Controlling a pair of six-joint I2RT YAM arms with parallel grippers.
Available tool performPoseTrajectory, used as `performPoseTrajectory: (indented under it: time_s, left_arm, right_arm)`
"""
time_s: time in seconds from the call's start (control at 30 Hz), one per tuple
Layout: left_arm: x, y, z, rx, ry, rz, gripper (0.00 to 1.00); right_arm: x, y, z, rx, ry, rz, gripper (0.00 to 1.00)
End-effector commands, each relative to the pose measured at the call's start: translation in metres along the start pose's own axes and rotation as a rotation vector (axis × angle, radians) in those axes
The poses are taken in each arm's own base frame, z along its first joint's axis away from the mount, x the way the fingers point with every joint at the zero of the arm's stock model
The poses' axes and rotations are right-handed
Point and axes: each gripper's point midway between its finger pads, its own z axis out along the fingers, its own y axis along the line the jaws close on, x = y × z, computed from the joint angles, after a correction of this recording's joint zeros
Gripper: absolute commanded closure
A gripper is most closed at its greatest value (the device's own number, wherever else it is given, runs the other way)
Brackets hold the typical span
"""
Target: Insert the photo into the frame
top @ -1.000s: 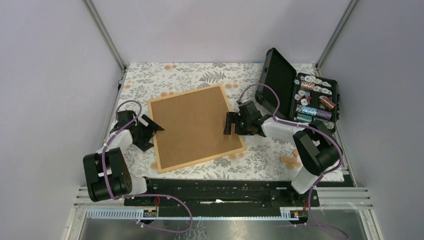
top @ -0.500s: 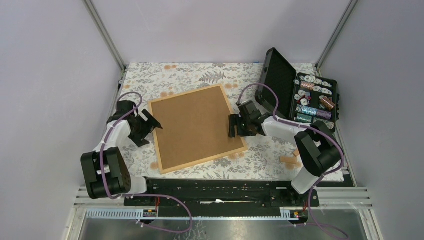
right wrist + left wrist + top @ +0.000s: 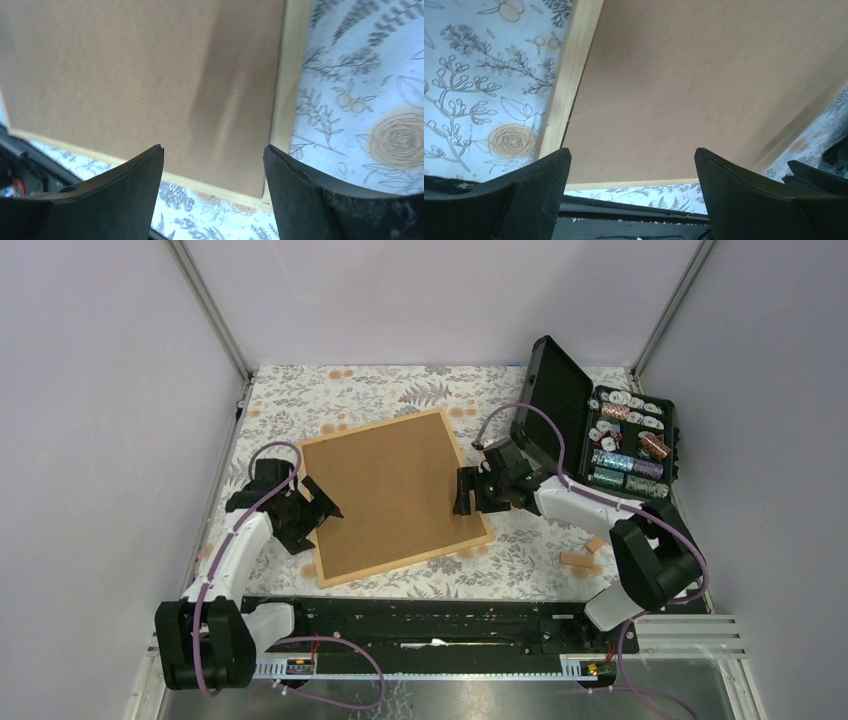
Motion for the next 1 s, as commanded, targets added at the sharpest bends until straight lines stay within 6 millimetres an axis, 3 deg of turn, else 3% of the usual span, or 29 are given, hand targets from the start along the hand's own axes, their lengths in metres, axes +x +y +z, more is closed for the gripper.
performPoseTrajectory:
  time_s: [0.0,0.13,0.3,0.43,0.57,0.67,0.77,0.87,0.97]
  left_arm:
    - [-0.014,-0.009,-0.002,0.018,-0.046,-0.009,0.01]
    - [-0.076,-0.076,-0.016,0.173,-0.136,0.150,0.01]
    - [-0.156,-0.158,-0.005,0.377,-0.297,0.264,0.01]
    - [-0.207,-0.206,0.022,0.506,-0.406,0.315,0.01]
    - [-0.239,-0.241,0.079,0.561,-0.351,0.344,0.01]
    - [-0.252,-0.259,0.109,0.577,-0.329,0.388,0.01]
    - [-0.258,-0.263,0.138,0.541,-0.306,0.413,0.01]
    - [-0.261,-0.247,0.166,0.434,-0.270,0.392,0.01]
    - [-0.248,-0.228,0.188,0.378,-0.195,0.343,0.01]
  right_arm:
    - [0.005,0.034,-0.019,-0.173,0.010,-0.060,0.20]
    - [0.018,0.058,-0.031,-0.212,0.008,-0.034,0.20]
    - [0.042,0.099,-0.028,-0.316,0.045,0.137,0.21]
    - [0.060,0.112,-0.024,-0.405,0.034,0.261,0.23]
    - [0.079,0.109,-0.021,-0.397,0.066,0.269,0.23]
    - [0.096,0.095,-0.019,-0.356,0.093,0.311,0.23]
    - [0.101,0.082,-0.017,-0.316,0.070,0.339,0.21]
    - [0.096,0.078,-0.010,-0.294,0.034,0.356,0.20]
    - [0.093,0.078,0.000,-0.297,0.036,0.387,0.19]
